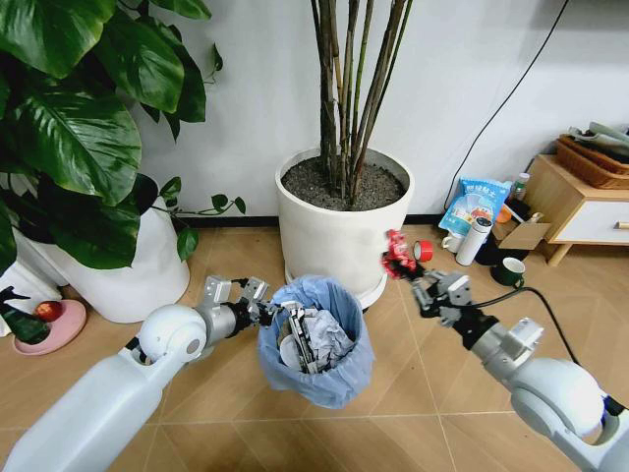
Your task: Pick up the trash bin and place the garbage on the floor into it.
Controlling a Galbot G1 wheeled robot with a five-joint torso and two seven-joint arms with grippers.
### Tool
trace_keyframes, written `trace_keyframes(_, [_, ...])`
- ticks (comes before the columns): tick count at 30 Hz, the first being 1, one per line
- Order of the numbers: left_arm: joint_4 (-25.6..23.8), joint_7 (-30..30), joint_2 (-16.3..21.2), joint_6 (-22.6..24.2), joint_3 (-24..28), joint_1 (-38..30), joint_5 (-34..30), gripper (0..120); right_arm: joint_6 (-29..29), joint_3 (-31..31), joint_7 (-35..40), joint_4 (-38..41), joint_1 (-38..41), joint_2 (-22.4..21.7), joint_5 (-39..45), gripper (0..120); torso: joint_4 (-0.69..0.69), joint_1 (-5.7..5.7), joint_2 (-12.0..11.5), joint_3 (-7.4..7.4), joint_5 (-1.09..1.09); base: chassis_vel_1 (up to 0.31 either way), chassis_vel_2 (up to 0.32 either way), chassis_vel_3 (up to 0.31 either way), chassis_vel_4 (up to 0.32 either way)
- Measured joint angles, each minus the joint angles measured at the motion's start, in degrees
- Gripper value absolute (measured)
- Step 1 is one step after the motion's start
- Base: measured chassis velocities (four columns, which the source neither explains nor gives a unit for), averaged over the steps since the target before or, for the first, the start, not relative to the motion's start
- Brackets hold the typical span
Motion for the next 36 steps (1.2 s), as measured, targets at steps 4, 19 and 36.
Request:
trace_keyframes(4, [0.4,-0.4,-0.2,0.0,0.3,-0.6,-0.7,0,-0.6,-3.0,0.0,0.9,2.0,-2.8,1.3,5,0.0,0.0,0.0,0.0,0.02,0.0,0.0,0.0,0.0])
trace_keyframes(19, [5.4,-1.1,-2.9,0.0,5.2,-6.9,-3.6,0,-1.9,-22.4,-3.4,1.3,19.1,-8.8,6.4,5,-0.02,0.0,0.0,0.0,0.02,0.0,0.0,0.0,0.0])
trace_keyframes(36, [6.1,-0.9,-3.1,0.0,5.4,-7.7,-3.7,0,-2.9,-32.2,-3.3,-3.4,25.6,-5.7,6.1,61,-0.02,0.0,0.0,-0.01,0.01,0.0,0.0,0.0,0.0])
